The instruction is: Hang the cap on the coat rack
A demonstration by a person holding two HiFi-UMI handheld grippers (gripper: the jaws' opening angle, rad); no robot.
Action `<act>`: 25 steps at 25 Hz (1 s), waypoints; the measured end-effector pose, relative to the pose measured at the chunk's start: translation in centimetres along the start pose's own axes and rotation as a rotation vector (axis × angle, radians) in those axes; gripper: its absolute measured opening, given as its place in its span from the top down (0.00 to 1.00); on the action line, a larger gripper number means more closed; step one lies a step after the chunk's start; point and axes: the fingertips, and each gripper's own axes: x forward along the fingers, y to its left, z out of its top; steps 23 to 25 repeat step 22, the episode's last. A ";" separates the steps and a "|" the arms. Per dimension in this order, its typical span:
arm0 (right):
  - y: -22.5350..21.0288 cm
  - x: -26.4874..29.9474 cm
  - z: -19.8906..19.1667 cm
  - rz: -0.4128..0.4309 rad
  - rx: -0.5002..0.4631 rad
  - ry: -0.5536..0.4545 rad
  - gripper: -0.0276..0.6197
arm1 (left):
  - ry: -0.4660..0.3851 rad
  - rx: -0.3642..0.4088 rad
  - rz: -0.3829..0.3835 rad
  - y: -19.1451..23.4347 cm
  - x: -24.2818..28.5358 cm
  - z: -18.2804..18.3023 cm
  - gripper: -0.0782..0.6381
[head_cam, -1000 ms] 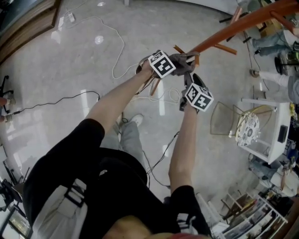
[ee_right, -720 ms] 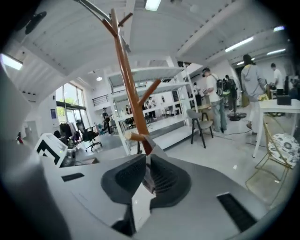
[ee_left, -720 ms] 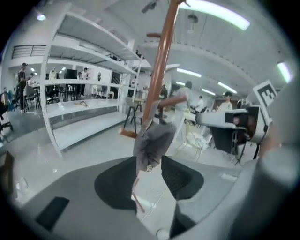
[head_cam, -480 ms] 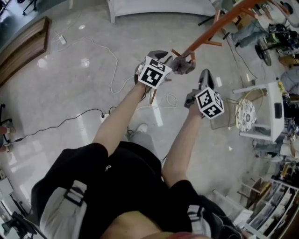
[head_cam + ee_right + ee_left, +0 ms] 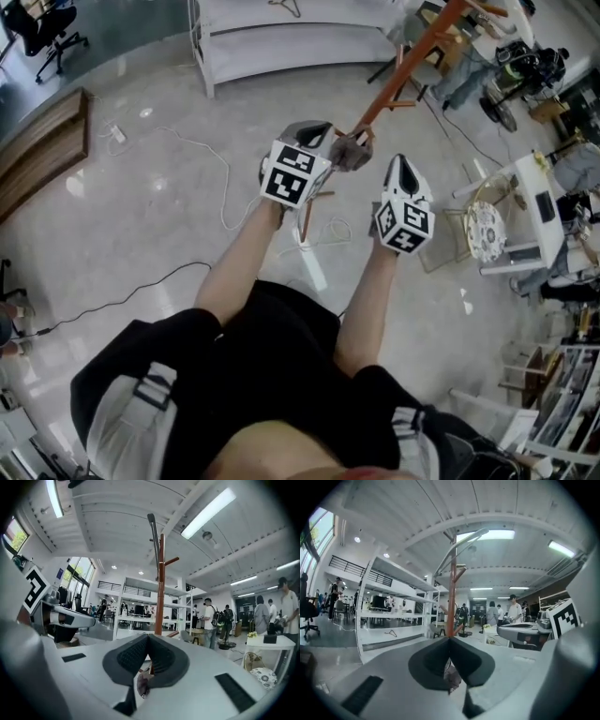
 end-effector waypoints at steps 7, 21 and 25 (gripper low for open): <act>1.3 0.0 0.4 0.011 -0.031 -0.002 0.96 | -0.018 -0.002 0.001 -0.1 -0.3 0.2 0.89; 0.8 -0.7 -1.2 0.020 -0.009 0.012 0.96 | -0.005 -0.039 0.048 0.3 0.2 -2.6 0.89; 0.9 -0.5 -1.2 0.024 -0.007 0.013 0.96 | -0.007 -0.046 0.053 0.5 0.2 -2.6 0.89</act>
